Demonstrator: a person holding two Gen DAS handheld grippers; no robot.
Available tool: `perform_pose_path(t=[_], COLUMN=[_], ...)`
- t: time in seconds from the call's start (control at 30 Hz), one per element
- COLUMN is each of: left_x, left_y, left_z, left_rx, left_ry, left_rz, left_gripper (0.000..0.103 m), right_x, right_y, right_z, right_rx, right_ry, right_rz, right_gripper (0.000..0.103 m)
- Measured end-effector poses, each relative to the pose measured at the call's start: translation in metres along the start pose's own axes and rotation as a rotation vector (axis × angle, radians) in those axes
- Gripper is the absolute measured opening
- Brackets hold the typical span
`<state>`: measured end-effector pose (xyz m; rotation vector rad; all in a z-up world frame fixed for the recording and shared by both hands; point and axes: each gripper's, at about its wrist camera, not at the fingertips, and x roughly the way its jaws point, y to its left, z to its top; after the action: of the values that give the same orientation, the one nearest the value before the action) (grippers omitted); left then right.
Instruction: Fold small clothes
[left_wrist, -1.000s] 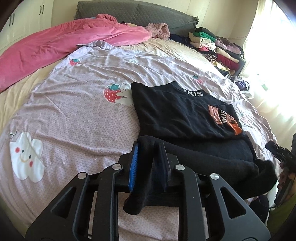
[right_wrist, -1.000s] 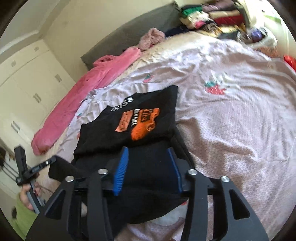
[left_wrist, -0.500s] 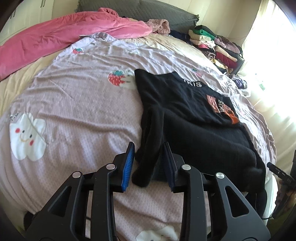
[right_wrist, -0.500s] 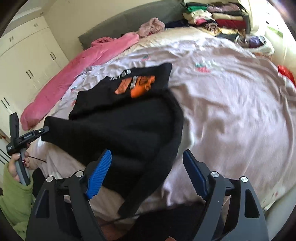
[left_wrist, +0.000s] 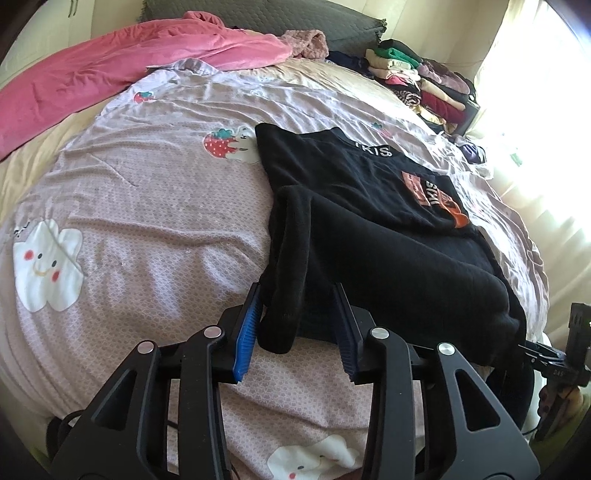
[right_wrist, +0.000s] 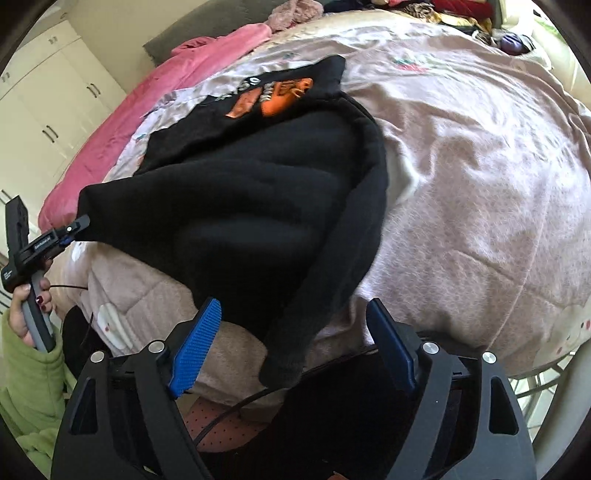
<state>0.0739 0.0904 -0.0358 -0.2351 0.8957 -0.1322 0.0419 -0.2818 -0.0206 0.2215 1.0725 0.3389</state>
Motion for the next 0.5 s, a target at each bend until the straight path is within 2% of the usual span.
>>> perform_pose_path(t=[0.07, 0.1, 0.17, 0.23, 0.5], left_x=[0.001, 0.001, 0.003, 0.005, -0.009], left_y=[0.0, -0.002, -0.005, -0.007, -0.007], left_z=[0.0, 0.0, 0.0, -0.002, 0.011], left_rx=[0.002, 0.007, 0.019, 0.027, 0.012], left_ry=[0.003, 0.005, 0.009, 0.017, -0.026], left_rz=[-0.003, -0.009, -0.014, -0.024, -0.074], left_gripper=[0.028, 0.023, 0.01, 0.006, 0.004], right_x=[-0.001, -0.001, -0.001, -0.004, -0.046], right_y=[0.003, 0.003, 0.002, -0.002, -0.009], right_z=[0.002, 0.002, 0.002, 0.004, 0.039], right_rx=[-0.021, -0.024, -0.022, -0.014, -0.008], right_ry=[0.0, -0.003, -0.013, -0.029, -0.234], right_rz=[-0.006, -0.01, -0.018, -0.019, 0.087], right_gripper=[0.048, 0.044, 0.02, 0.009, 0.007])
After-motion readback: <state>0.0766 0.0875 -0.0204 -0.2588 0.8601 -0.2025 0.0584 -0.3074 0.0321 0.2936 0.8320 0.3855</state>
